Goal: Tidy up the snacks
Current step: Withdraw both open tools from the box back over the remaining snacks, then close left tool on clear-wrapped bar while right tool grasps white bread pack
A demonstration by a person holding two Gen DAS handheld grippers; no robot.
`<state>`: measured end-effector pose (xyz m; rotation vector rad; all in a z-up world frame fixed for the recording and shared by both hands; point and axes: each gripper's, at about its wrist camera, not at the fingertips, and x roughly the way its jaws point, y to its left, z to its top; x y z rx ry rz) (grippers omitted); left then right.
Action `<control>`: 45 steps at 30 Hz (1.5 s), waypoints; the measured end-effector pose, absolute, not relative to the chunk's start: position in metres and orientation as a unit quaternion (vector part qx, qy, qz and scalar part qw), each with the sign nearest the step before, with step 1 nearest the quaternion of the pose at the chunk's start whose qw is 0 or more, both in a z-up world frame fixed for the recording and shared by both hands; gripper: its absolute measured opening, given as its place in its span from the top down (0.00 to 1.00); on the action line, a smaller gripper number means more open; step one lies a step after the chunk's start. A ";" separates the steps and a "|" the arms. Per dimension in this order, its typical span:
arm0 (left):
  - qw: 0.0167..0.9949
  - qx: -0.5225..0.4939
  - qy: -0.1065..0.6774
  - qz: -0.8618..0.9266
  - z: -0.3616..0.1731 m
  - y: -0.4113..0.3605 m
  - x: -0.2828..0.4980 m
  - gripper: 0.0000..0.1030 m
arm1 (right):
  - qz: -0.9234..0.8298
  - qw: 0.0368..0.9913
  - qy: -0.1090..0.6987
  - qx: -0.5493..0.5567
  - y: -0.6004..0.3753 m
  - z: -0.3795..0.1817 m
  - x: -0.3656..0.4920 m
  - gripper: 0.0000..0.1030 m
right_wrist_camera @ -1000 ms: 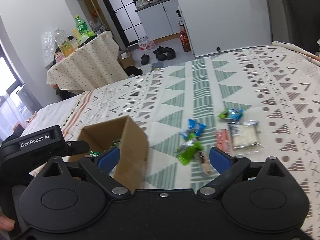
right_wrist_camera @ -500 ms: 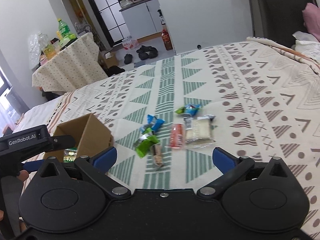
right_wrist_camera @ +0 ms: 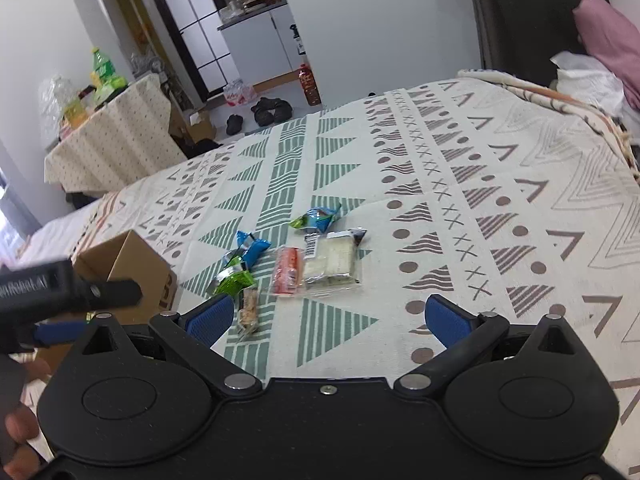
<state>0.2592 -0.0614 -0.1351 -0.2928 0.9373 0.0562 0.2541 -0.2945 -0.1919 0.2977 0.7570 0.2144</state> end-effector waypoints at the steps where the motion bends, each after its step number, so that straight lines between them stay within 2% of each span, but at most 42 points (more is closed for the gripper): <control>1: 0.880 -0.139 0.452 0.031 -0.136 -0.062 0.262 0.00 | 0.103 0.912 0.368 0.147 -0.296 -0.194 0.255 0.00; 18: 0.864 -0.143 0.480 0.056 -0.169 -0.078 0.306 0.04 | 0.116 0.894 0.386 0.195 -0.307 -0.226 0.292 0.01; 24: 0.860 -0.147 0.485 0.050 -0.189 -0.085 0.317 0.22 | 0.121 0.889 0.396 0.196 -0.304 -0.236 0.310 0.07; 26: 0.855 -0.155 0.491 0.054 -0.196 -0.085 0.321 0.36 | 0.118 0.888 0.399 0.194 -0.303 -0.240 0.316 0.07; 29: 0.852 -0.163 0.495 0.058 -0.203 -0.084 0.326 0.45 | 0.122 0.885 0.404 0.196 -0.301 -0.246 0.323 0.09; 33: 0.848 -0.171 0.500 0.046 -0.210 -0.087 0.331 0.52 | 0.118 0.885 0.407 0.194 -0.300 -0.251 0.329 0.16; 36: 0.846 -0.171 0.503 0.046 -0.215 -0.089 0.334 0.57 | 0.121 0.881 0.411 0.201 -0.299 -0.256 0.335 0.16; 38: 0.840 -0.178 0.510 0.048 -0.220 -0.087 0.335 0.69 | 0.122 0.881 0.411 0.201 -0.298 -0.257 0.339 0.16; 41: 0.835 -0.186 0.515 0.054 -0.225 -0.082 0.335 0.79 | 0.125 0.881 0.411 0.200 -0.294 -0.260 0.345 0.16; 45: 0.837 -0.191 0.511 0.053 -0.223 -0.080 0.336 0.81 | 0.128 0.883 0.410 0.189 -0.287 -0.263 0.352 0.17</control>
